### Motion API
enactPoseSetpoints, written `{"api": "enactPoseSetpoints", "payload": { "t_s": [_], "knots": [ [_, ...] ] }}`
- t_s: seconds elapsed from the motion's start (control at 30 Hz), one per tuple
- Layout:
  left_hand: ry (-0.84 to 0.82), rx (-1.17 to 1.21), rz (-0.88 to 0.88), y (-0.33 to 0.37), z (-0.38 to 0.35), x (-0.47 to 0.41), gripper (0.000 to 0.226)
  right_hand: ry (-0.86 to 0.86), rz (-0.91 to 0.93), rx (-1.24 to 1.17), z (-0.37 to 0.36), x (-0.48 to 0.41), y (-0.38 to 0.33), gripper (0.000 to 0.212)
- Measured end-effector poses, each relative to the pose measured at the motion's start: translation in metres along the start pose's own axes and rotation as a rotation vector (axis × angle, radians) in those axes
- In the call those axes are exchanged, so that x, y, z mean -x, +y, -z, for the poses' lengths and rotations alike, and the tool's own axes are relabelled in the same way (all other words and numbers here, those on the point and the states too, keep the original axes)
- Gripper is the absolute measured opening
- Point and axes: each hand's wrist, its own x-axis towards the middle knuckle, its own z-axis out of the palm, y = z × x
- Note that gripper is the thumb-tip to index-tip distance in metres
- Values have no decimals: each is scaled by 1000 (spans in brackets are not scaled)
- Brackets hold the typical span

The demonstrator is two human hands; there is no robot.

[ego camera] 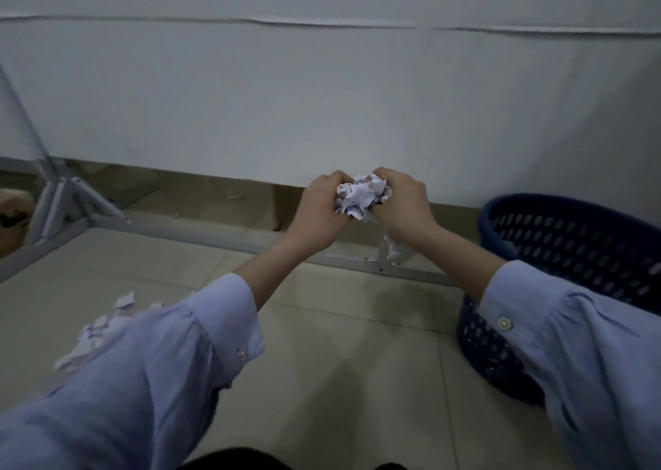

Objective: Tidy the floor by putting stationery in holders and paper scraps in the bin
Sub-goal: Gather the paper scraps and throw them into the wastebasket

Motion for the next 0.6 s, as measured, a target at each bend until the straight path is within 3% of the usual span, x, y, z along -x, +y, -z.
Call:
{"api": "enactPoseSetpoints", "payload": {
  "t_s": [0.3, 0.6],
  "knots": [
    [-161, 121, -174, 104, -90, -42, 29, 184, -77, 182, 124, 28, 71, 15],
    [-421, 199, -238, 148, -172, -34, 17, 187, -353, 233, 167, 77, 140, 15]
  ]
}}
